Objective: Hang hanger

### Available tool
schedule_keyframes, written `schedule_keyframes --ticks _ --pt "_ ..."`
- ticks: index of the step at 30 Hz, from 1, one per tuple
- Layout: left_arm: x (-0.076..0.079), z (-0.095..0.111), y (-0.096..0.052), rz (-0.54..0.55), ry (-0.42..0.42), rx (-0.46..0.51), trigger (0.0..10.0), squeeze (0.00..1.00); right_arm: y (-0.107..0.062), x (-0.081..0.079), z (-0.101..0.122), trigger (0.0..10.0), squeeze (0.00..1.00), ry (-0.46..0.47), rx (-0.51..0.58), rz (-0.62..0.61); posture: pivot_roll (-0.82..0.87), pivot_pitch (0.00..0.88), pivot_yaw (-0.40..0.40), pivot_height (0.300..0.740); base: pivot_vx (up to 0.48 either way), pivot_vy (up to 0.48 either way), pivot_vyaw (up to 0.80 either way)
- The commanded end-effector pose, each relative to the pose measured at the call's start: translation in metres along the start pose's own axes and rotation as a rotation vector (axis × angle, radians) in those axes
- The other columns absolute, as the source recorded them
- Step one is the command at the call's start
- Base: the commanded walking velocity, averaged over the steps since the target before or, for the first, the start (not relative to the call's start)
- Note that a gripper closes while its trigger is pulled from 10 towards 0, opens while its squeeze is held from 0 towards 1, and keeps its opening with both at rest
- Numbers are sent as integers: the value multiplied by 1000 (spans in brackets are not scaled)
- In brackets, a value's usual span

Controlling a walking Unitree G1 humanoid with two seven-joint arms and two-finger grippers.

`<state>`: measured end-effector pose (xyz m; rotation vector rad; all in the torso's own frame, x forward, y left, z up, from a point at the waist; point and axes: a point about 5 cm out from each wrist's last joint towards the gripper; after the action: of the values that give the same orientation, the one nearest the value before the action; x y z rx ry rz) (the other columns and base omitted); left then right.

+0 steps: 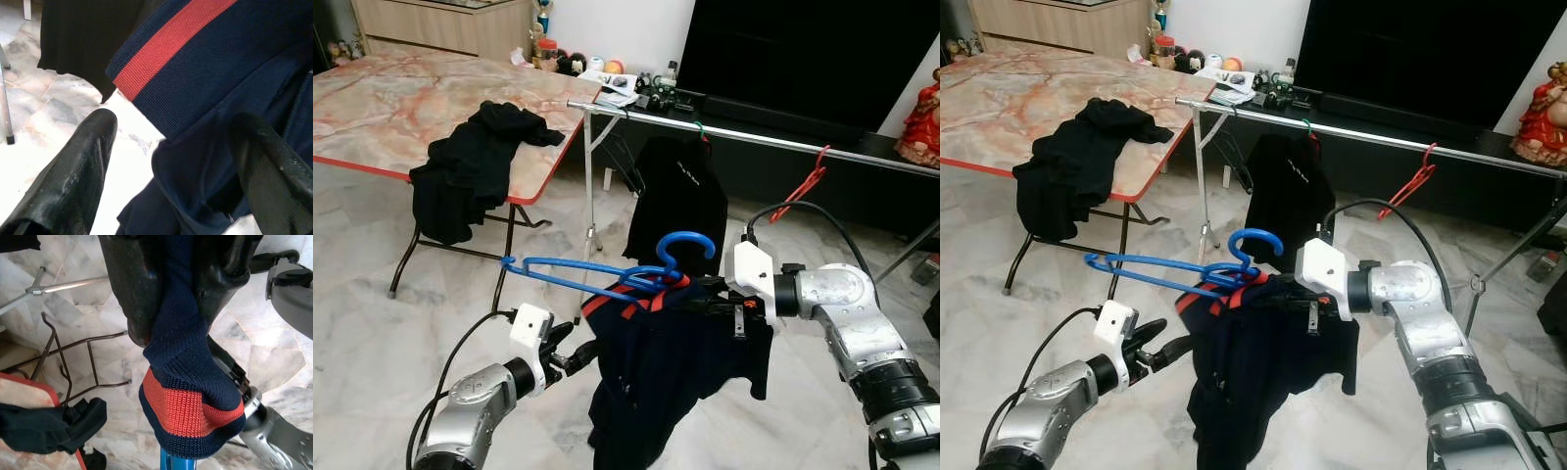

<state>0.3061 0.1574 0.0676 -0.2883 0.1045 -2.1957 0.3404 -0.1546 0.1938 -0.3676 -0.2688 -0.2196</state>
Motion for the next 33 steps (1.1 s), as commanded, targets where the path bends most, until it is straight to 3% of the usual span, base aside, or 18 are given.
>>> schedule_keyframes --ticks 1,12,13,15,16,33 --pt "0 1 3 0 -20 27 10000 0 -3 1 10 0 0 -27 31 2 71 0 -143 740 0 0 0" --pt "7 10 13 -76 -88 124 10000 0 -5 -3 15 0 0 -29 39 24 51 0 -148 740 0 0 0" --pt "7 11 13 -86 -87 128 5059 0 -5 -3 14 0 0 -25 36 22 53 0 -149 740 0 0 0" --pt "8 11 14 -93 -83 129 5059 0 -6 -2 13 0 0 -21 34 19 53 0 -149 740 0 0 0" --pt "8 13 14 -102 -80 136 0 0 -6 -2 12 0 0 -18 30 17 53 0 -150 740 0 0 0" --pt "11 19 15 -165 -67 162 0 0 -5 -2 8 0 0 0 18 5 55 0 -152 740 0 0 0"
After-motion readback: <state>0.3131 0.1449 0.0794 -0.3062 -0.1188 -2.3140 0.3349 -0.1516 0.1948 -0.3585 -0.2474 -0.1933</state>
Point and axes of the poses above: a point about 5 cm out from each wrist's last joint towards the gripper, its own y axis pointing out of the wrist towards the gripper, its own z axis along the axis of the wrist's last joint, x = y × z, and after that the axes turned 3 degrees about y, right-handed
